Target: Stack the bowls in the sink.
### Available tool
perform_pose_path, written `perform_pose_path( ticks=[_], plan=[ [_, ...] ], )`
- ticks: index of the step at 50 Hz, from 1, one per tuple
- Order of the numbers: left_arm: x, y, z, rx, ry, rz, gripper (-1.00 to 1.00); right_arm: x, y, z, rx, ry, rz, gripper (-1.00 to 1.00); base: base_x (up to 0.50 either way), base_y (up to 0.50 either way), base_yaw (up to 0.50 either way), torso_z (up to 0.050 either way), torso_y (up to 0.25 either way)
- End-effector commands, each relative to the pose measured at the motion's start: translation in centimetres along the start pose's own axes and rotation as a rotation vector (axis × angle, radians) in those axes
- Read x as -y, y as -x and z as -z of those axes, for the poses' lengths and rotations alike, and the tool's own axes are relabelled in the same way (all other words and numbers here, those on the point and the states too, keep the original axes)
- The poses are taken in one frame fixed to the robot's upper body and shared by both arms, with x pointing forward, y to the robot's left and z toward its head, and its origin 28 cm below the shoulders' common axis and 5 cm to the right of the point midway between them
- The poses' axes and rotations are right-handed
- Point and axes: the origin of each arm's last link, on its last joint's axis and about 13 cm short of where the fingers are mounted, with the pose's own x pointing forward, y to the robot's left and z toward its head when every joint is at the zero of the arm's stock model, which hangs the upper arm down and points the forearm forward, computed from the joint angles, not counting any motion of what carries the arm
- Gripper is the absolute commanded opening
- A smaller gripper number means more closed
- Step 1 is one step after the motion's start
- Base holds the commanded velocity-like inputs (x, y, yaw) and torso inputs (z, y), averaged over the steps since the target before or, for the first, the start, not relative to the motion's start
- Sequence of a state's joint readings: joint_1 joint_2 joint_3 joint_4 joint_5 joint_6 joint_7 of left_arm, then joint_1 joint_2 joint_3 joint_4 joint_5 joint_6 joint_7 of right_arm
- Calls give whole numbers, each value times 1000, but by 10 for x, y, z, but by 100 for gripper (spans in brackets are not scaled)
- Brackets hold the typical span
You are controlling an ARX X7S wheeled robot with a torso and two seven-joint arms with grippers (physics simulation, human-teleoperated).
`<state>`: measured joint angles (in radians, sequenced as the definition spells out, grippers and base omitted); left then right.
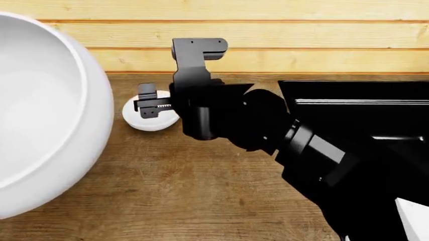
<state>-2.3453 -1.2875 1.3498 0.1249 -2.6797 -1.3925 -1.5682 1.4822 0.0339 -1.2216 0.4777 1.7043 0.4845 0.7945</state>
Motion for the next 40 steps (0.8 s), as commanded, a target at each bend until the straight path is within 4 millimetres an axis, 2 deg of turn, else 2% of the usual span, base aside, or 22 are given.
perform_pose_path(
  ticks=[1,40],
  plan=[
    [-1,2,0,11,14,-9,-100,1,-6,4,2,-1,20,100,0,0,0,0,0],
    [-2,1,3,-1,14,-14,-100,4,-26,32,-81,-36,32,100,0,0,0,0,0]
  ],
)
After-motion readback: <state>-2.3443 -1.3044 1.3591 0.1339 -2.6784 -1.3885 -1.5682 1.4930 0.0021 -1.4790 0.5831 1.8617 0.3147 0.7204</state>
